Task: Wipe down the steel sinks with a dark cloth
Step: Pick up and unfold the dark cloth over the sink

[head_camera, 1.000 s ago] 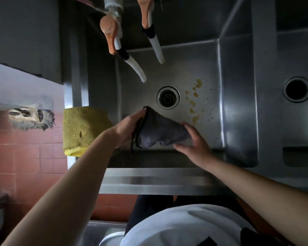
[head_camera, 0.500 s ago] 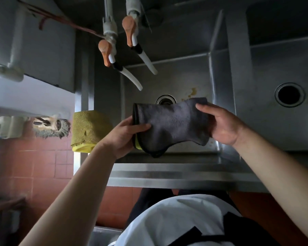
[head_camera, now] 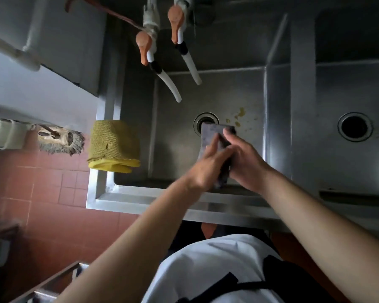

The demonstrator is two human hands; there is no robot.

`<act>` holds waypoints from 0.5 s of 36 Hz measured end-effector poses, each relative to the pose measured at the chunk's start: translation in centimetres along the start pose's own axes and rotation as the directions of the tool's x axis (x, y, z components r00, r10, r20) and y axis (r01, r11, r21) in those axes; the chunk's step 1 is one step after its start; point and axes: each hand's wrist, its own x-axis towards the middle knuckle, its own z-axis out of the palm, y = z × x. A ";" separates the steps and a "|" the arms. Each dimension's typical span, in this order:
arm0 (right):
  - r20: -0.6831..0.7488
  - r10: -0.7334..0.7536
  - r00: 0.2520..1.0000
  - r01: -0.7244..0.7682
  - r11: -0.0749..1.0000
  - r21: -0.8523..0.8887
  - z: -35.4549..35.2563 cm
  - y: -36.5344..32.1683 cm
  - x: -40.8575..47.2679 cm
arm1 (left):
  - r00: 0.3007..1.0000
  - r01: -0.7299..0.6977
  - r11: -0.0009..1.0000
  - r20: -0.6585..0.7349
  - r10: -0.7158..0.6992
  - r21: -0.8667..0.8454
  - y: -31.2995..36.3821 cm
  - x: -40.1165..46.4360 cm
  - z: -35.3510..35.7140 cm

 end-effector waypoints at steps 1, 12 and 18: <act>-0.005 -0.003 1.000 0.003 0.999 0.037 0.7 0.3 0.0 | 0.999 0.039 0.997 0.025 -0.041 0.061 0.0 -0.3 0.9; -0.255 0.120 0.960 -0.089 0.988 0.128 -1.5 3.0 1.6 | 0.987 0.133 0.986 -0.073 -0.140 -0.098 -3.3 -0.6 -8.0; -0.423 0.088 0.902 -0.063 0.995 0.074 -2.1 0.9 6.3 | 0.972 0.135 0.985 -0.206 -0.111 0.111 -6.7 2.1 -13.8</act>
